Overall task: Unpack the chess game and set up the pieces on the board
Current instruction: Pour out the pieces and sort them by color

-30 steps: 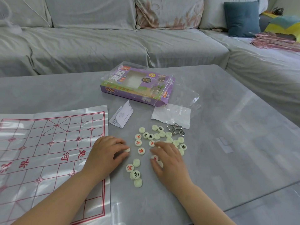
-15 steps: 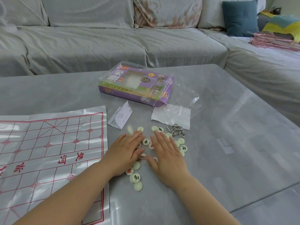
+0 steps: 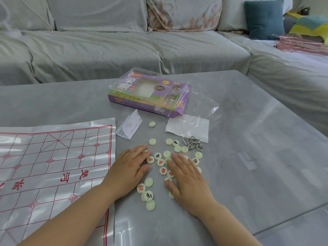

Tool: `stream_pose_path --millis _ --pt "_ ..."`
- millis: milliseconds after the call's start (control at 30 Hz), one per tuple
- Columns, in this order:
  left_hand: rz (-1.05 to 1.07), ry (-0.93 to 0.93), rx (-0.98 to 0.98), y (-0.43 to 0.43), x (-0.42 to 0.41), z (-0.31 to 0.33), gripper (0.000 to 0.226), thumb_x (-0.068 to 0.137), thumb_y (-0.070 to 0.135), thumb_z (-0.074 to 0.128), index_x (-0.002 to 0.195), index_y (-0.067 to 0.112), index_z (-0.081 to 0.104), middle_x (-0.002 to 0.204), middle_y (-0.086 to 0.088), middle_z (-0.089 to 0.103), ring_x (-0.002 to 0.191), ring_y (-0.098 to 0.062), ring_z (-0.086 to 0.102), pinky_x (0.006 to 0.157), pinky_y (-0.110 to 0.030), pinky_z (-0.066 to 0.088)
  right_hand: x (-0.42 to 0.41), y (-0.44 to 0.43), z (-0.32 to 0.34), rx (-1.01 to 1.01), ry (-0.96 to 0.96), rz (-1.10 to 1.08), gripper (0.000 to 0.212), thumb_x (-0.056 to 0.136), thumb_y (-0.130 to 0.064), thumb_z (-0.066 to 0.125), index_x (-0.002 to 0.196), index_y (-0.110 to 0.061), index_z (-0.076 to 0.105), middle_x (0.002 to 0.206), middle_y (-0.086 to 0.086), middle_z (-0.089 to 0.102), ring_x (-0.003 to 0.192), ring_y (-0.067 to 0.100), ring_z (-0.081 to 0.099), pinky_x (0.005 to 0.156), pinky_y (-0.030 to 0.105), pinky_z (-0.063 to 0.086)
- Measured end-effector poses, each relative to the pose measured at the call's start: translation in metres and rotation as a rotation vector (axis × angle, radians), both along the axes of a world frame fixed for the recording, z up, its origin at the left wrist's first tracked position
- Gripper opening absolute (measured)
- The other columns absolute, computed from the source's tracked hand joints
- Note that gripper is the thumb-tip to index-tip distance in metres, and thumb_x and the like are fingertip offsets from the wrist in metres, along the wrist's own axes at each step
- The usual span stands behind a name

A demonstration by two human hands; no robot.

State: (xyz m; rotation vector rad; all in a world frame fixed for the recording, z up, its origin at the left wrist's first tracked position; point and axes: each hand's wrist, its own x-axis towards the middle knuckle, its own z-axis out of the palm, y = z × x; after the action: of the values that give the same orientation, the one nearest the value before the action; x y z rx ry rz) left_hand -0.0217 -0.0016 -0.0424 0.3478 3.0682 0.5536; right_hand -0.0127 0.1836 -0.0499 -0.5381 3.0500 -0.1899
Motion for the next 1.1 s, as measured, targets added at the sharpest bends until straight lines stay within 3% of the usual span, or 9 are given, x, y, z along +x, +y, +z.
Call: stream_pose_path --millis 133,200,267,367,433,533,733,900,1100 --pt "0.008 -0.002 0.05 0.0 0.003 0.005 0.099 0.057 0.07 -0.006 0.142 0.027 0.022 0.149 0.015 0.014 0.136 0.001 0.01 0.099 -0.01 -0.008 -0.006 0.006 -0.003 -0.111 0.057 -0.119 0.095 0.08 -0.065 -0.018 0.136 -0.013 0.039 0.143 0.009 0.041 0.138 0.016 0.024 0.11 0.026 0.002" --pt "-0.012 -0.034 0.059 0.003 0.007 0.01 0.122 0.04 0.088 -0.016 0.143 0.03 0.016 0.14 0.026 0.003 0.126 0.011 0.001 0.097 -0.007 -0.012 -0.004 0.01 -0.005 -0.103 0.046 -0.161 0.128 0.044 -0.072 -0.043 0.147 -0.014 0.006 0.156 0.006 0.001 0.132 0.006 -0.016 0.106 0.02 -0.017" --pt "-0.032 -0.077 0.035 0.007 0.013 0.012 0.129 0.031 0.088 -0.028 0.143 0.033 0.004 0.131 0.028 -0.009 0.118 0.014 -0.008 0.094 -0.006 -0.016 0.001 0.005 0.001 -0.032 0.006 -0.09 0.133 0.034 -0.069 -0.047 0.146 -0.015 -0.003 0.155 0.003 -0.011 0.125 0.005 -0.026 0.103 0.021 -0.02" --pt "-0.069 -0.031 0.013 0.011 0.022 0.005 0.117 0.044 0.088 -0.021 0.142 0.028 0.0 0.139 0.021 -0.009 0.127 0.01 -0.009 0.096 -0.004 -0.018 0.001 -0.014 -0.003 -0.007 -0.007 -0.148 0.102 0.08 -0.061 -0.021 0.131 -0.008 0.048 0.14 0.011 0.044 0.134 0.013 0.032 0.109 0.026 0.011" --pt "-0.105 -0.078 -0.103 0.009 0.03 0.006 0.091 0.078 0.074 -0.005 0.138 0.017 0.032 0.143 0.005 0.035 0.133 -0.003 0.018 0.102 -0.012 -0.002 0.002 -0.024 -0.007 -0.045 -0.036 -0.1 0.083 0.093 -0.049 -0.006 0.109 -0.014 0.067 0.117 0.004 0.065 0.11 0.016 0.061 0.097 0.03 0.028" --pt "-0.11 -0.097 -0.164 0.004 0.034 -0.006 0.06 0.095 0.052 0.005 0.121 0.018 0.046 0.122 -0.003 0.061 0.117 -0.011 0.037 0.101 -0.02 0.011 0.003 -0.019 -0.004 -0.058 0.022 -0.061 0.075 0.094 -0.048 -0.001 0.113 -0.015 0.064 0.12 0.005 0.064 0.11 0.019 0.061 0.101 0.027 0.022" --pt "-0.039 -0.062 -0.197 0.003 0.036 -0.005 0.083 0.089 0.061 -0.002 0.121 0.013 0.057 0.129 -0.005 0.055 0.115 -0.02 0.056 0.096 -0.026 0.022 0.025 0.007 -0.006 -0.01 0.079 -0.056 0.066 0.095 -0.049 0.001 0.121 -0.016 0.052 0.123 0.001 0.061 0.119 0.016 0.049 0.106 0.024 0.01" --pt "0.029 -0.006 -0.144 -0.003 0.04 -0.008 0.131 0.031 0.078 -0.039 0.144 0.025 -0.002 0.153 0.008 -0.007 0.136 -0.001 -0.014 0.1 -0.016 -0.019 0.042 -0.004 -0.014 0.004 0.101 0.044 0.061 0.094 -0.051 0.001 0.124 -0.017 0.041 0.126 -0.001 0.059 0.122 0.012 0.036 0.107 0.027 0.011" --pt "0.007 -0.021 -0.06 -0.016 0.055 -0.004 0.068 0.088 0.064 0.007 0.123 0.021 0.047 0.124 -0.004 0.059 0.118 -0.01 0.036 0.102 -0.017 0.008 0.046 -0.007 -0.007 -0.044 0.168 0.069 0.06 0.094 -0.05 0.002 0.127 -0.018 0.041 0.13 0.001 0.056 0.123 0.013 0.036 0.108 0.027 0.012"
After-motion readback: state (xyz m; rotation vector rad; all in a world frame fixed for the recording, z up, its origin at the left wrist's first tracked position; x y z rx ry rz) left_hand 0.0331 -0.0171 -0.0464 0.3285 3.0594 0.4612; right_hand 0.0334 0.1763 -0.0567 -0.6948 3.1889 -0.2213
